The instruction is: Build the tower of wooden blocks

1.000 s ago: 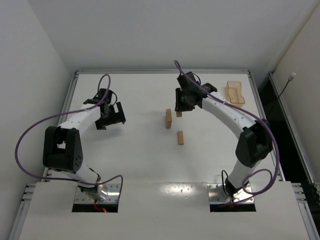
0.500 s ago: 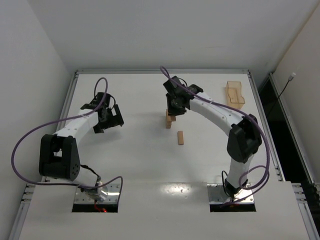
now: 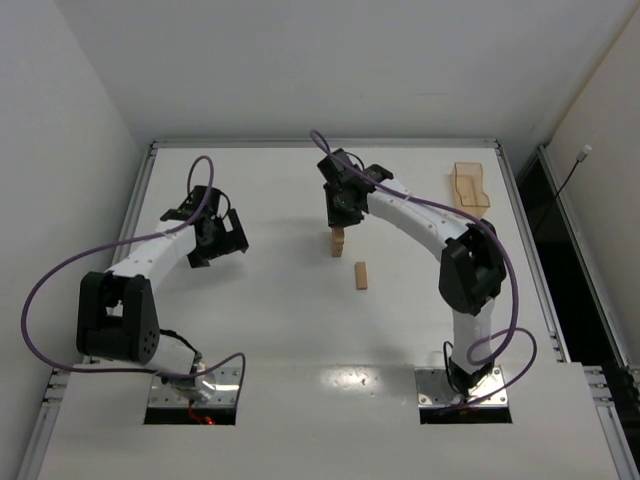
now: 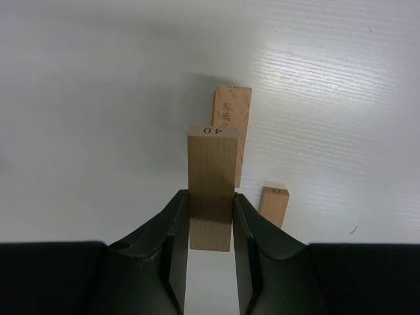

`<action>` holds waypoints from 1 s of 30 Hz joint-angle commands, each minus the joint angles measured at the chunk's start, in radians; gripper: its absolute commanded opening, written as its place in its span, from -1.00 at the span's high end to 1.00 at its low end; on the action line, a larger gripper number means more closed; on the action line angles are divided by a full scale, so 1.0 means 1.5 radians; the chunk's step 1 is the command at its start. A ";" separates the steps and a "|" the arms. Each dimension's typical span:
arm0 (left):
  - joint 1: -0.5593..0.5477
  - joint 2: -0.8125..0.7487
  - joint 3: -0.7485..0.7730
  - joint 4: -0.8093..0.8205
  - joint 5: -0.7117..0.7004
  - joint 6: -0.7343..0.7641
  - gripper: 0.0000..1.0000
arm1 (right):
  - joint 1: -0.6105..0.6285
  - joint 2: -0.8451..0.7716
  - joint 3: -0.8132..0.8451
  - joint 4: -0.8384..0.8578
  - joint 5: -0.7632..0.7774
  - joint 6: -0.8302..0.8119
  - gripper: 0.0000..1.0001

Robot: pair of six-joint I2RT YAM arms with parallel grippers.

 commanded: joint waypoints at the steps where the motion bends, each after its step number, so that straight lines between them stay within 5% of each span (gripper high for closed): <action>1: 0.008 0.005 0.030 0.013 0.007 -0.008 -1.00 | -0.004 0.016 0.030 0.010 -0.010 -0.008 1.00; 30: 0.008 0.032 0.045 0.013 0.019 -0.008 -1.00 | -0.029 0.054 0.043 0.028 -0.049 -0.008 1.00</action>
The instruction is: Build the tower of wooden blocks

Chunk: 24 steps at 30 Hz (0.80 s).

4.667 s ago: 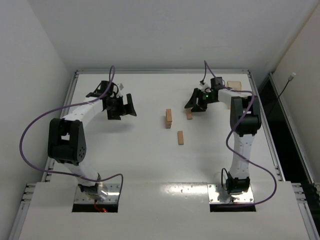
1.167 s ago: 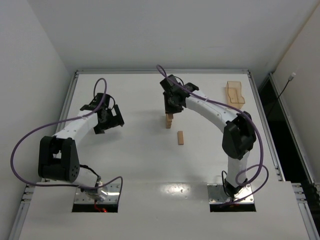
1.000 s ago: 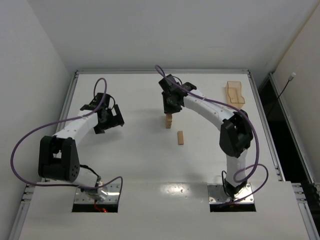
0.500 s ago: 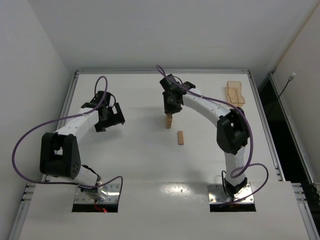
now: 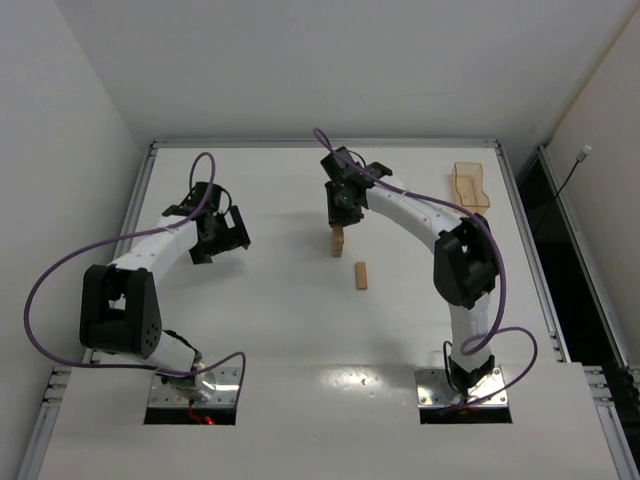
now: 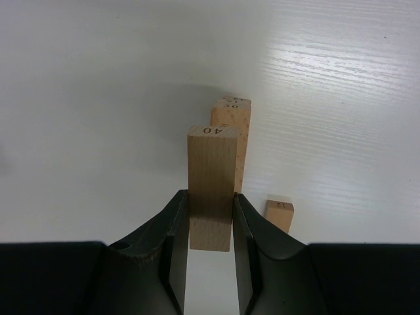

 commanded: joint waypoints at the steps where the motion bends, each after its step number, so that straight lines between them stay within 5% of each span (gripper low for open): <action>1: 0.008 0.004 0.021 0.008 0.007 -0.007 -1.00 | -0.002 0.012 0.027 0.016 -0.006 -0.005 1.00; 24: 0.008 0.016 0.021 0.014 0.007 -0.007 -1.00 | -0.014 0.030 0.027 0.022 -0.006 -0.011 1.00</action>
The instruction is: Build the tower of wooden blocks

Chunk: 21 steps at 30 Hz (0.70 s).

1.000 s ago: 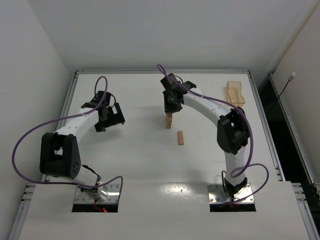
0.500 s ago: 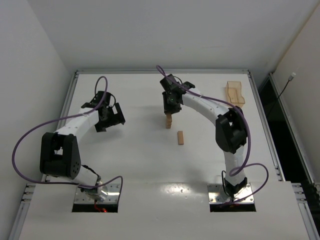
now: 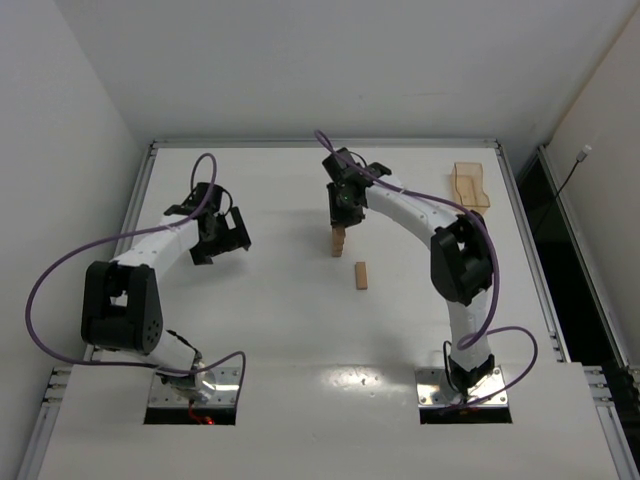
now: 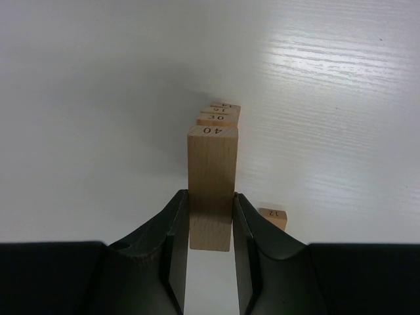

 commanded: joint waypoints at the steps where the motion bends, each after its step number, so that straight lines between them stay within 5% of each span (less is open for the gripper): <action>1: 0.008 0.009 0.027 0.012 0.004 -0.008 -1.00 | -0.002 0.008 0.019 0.016 -0.003 -0.004 1.00; 12: 0.008 0.015 0.033 0.012 0.004 -0.008 -1.00 | -0.002 0.014 0.013 0.023 -0.015 -0.010 0.99; 21: 0.008 0.028 0.039 0.012 0.004 -0.008 -1.00 | -0.002 0.020 0.013 0.023 -0.015 -0.010 0.66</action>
